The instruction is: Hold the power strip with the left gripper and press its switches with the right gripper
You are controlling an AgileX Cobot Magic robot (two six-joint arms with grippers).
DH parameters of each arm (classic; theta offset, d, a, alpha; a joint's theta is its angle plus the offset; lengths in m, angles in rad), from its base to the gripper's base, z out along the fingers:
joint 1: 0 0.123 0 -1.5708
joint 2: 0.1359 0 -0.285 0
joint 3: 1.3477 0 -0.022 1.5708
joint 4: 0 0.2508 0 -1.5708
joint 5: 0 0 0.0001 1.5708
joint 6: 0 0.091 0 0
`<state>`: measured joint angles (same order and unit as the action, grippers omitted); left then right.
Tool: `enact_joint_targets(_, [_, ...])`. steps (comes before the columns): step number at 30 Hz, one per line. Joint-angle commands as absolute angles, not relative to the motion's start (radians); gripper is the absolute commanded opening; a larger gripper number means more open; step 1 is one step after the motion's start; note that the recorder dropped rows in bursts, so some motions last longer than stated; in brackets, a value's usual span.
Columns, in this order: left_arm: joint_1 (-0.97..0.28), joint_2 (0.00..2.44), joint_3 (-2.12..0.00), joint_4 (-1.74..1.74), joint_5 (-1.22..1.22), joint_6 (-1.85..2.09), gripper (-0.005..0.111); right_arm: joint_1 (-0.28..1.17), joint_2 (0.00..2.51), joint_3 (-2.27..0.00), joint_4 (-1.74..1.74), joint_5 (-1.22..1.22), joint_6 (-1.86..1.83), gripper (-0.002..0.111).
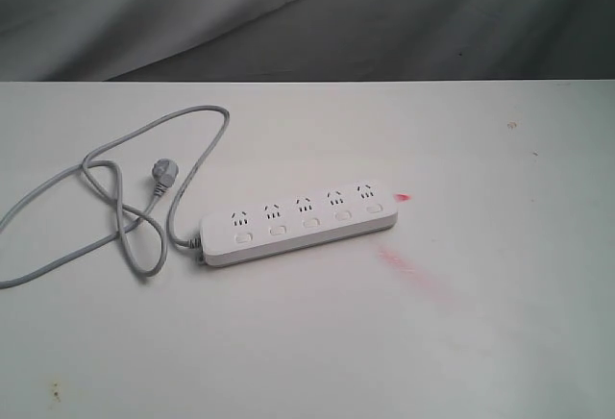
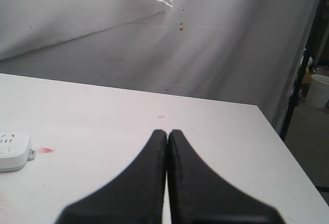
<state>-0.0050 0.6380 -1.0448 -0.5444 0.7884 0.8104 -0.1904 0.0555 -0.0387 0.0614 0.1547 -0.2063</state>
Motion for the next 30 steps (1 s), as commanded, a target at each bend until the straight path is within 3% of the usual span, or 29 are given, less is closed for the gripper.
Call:
enact_joint_targets(1, [-0.010,0.448,-0.869,-0.200,0.657,0.484,0.001,-0.199,0.049,-0.032,0.051,0.143,-0.202,0.000])
enact_joint_targets(6, [-0.010,0.279,-0.555,-0.115,0.301,0.365,0.001,-0.199,0.049,-0.032,0.051,0.143,-0.202,0.000])
enact_joint_targets(10, [-0.010,0.213,-0.353,-0.120,0.163,0.276,0.001,-0.199,0.049,-0.032,0.051,0.143,-0.202,0.000])
enact_joint_targets(19, [-0.010,0.049,-0.072,-0.120,0.130,0.185,0.001,-0.199,0.049,-0.032,0.051,0.143,-0.202,0.000])
enact_joint_targets(30, [-0.010,0.000,0.000,-0.108,0.138,0.187,0.001,-0.199,0.049,-0.032,0.051,0.143,-0.202,0.000])
